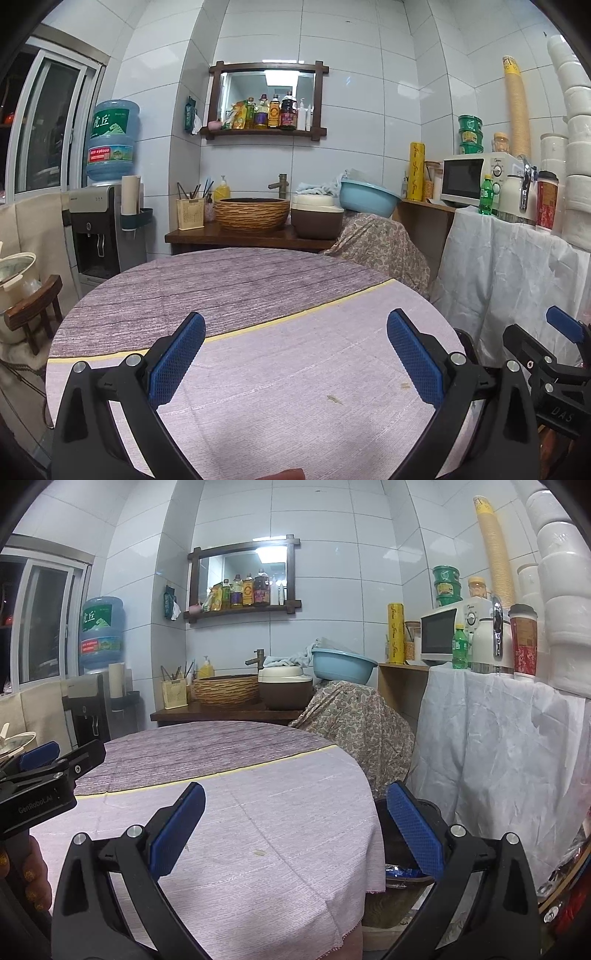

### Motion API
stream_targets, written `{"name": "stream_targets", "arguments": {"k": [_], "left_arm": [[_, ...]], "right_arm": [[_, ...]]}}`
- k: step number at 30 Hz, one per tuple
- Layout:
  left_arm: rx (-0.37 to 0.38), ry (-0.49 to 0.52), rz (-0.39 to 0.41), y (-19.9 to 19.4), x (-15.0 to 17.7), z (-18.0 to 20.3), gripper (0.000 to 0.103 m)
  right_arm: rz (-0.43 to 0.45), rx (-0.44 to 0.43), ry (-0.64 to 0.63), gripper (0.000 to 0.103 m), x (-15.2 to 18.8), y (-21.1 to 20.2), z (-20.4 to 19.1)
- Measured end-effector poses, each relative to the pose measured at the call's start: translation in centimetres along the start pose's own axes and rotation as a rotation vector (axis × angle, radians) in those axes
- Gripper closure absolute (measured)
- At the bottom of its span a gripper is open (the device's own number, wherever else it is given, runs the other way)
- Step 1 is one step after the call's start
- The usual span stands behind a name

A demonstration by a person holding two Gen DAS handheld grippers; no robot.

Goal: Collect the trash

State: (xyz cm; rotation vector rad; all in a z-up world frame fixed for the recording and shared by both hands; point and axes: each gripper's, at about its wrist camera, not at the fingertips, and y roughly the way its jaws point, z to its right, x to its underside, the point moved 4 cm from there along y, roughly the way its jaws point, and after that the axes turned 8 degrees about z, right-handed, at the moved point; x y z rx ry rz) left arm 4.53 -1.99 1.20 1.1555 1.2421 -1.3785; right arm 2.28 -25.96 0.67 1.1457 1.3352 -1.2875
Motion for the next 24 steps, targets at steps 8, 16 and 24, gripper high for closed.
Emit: {"name": "stream_targets", "arguments": {"k": [8,16,24], "left_arm": [[-0.006,-0.006,-0.005,0.05,0.05,0.11,0.005],[-0.013,-0.009,-0.008,0.15,0.08,-0.2,0.005],[-0.018,-0.01,-0.009,0.1,0.08,-0.43,0.005]], "right_arm": [[-0.004,0.003,0.001,0.006,0.01,0.15,-0.03],[-0.005,0.002,0.007,0.006,-0.01,0.31,0.08],[-0.008,0.002,0.009,0.006,0.06,0.35,0.18]]}}
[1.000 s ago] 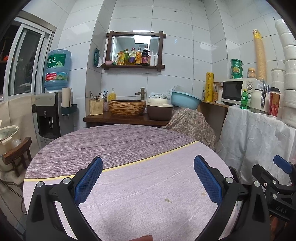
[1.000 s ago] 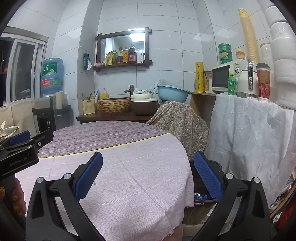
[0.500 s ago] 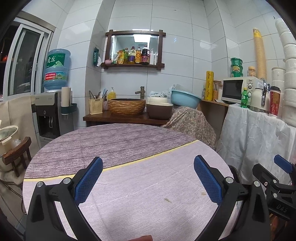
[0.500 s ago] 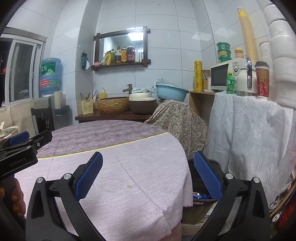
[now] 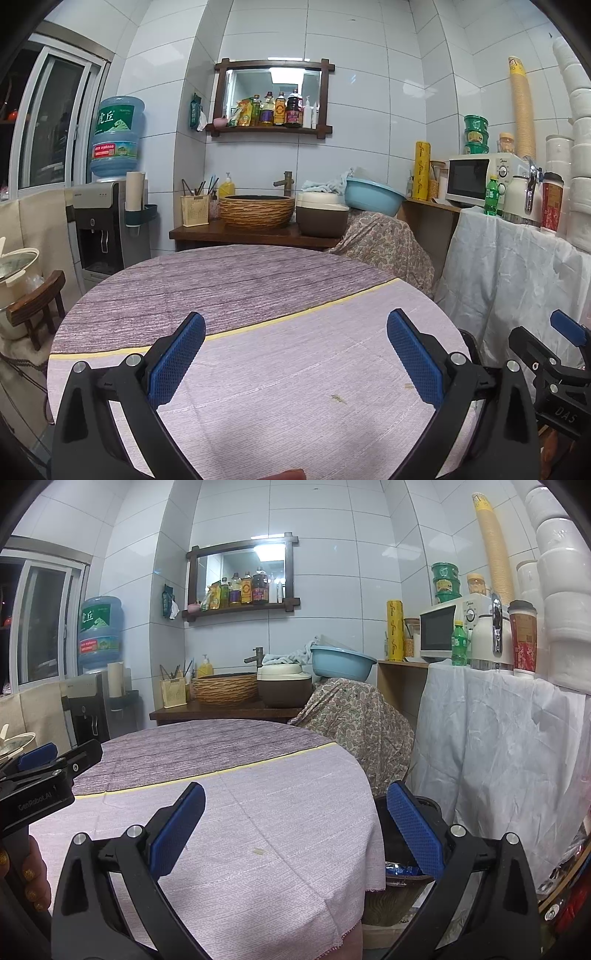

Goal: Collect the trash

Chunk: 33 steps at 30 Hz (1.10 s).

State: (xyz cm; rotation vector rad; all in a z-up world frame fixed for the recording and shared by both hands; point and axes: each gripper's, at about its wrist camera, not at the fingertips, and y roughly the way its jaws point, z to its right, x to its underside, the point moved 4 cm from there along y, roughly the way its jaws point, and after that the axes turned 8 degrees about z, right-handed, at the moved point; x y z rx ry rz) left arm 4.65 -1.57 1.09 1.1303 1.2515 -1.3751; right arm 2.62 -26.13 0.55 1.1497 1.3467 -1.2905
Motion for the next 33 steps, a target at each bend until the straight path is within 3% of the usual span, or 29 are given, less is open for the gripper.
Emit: {"name": "stream_targets", "arguments": {"k": [33], "left_arm": [[0.005,-0.016,-0.038,0.36,0.14,-0.63,0.005]], "right_arm": [[-0.005,-0.001,0.004,0.006,0.23,0.24,0.36]]}}
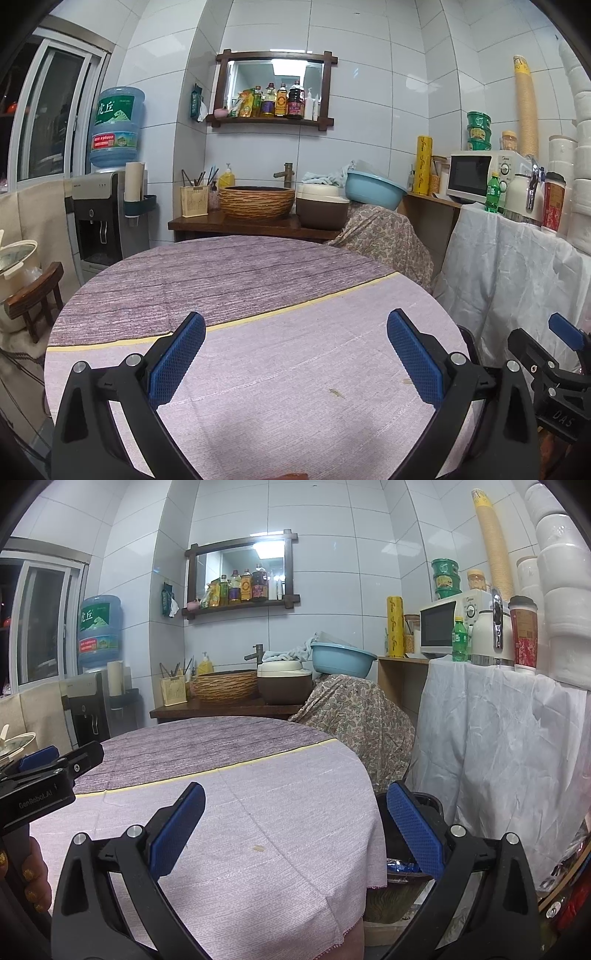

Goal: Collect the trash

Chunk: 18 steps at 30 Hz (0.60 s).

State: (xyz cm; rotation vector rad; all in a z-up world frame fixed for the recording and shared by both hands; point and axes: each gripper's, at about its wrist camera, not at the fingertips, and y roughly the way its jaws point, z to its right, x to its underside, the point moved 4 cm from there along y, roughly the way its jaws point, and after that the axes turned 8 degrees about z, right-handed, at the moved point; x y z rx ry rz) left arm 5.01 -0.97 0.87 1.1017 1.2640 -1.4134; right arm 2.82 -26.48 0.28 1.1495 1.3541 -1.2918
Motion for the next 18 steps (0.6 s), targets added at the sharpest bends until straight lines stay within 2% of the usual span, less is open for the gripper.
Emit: {"name": "stream_targets", "arguments": {"k": [18], "left_arm": [[-0.003,0.019,-0.023,0.36,0.28,0.56,0.005]], "right_arm": [[-0.008,0.002,0.004,0.006,0.34,0.15,0.37]]}}
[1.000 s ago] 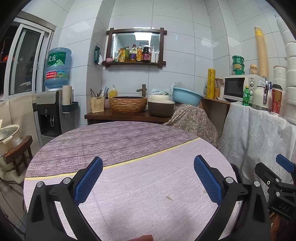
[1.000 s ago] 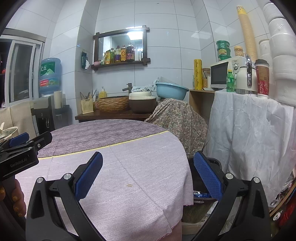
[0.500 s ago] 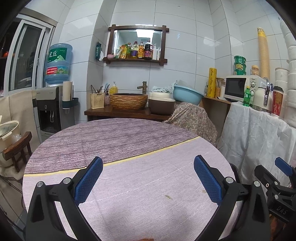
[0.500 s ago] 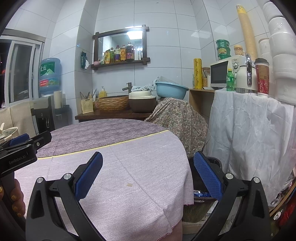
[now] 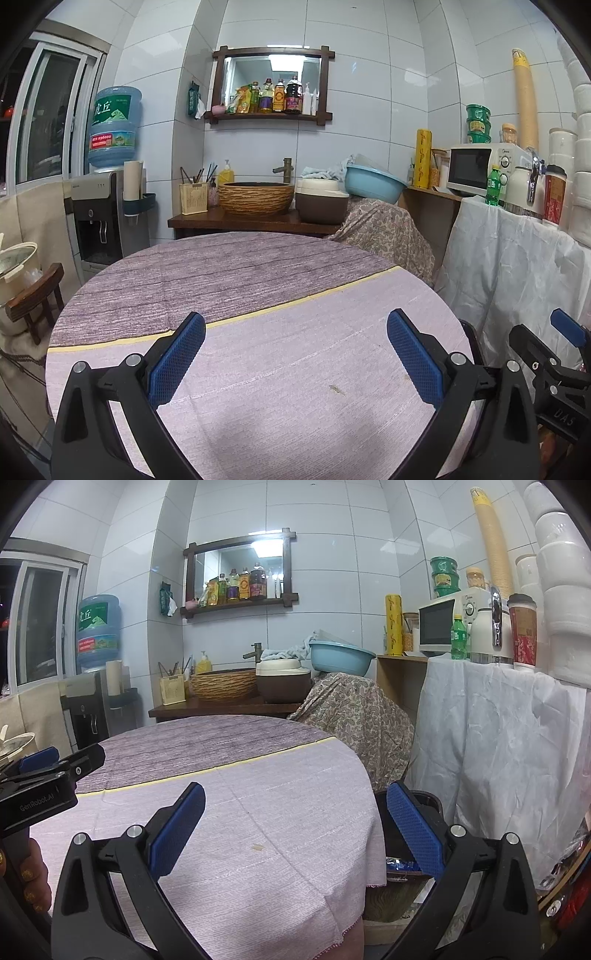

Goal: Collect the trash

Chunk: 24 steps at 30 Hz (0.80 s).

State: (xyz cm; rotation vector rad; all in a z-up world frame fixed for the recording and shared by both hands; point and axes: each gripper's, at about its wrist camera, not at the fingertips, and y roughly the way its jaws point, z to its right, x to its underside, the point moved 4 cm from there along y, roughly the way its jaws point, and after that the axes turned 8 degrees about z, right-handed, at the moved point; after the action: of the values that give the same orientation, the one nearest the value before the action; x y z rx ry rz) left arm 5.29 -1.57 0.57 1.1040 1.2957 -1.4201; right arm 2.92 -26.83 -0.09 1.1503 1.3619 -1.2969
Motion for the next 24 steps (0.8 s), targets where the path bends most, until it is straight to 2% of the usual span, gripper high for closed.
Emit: {"name": "stream_targets", "arguments": {"k": [24], "left_arm": [[0.0,0.016,-0.016,0.3,0.15,0.85,0.005]], "right_arm": [[-0.004,0.0,0.0,0.006,0.03,0.09,0.34]]}}
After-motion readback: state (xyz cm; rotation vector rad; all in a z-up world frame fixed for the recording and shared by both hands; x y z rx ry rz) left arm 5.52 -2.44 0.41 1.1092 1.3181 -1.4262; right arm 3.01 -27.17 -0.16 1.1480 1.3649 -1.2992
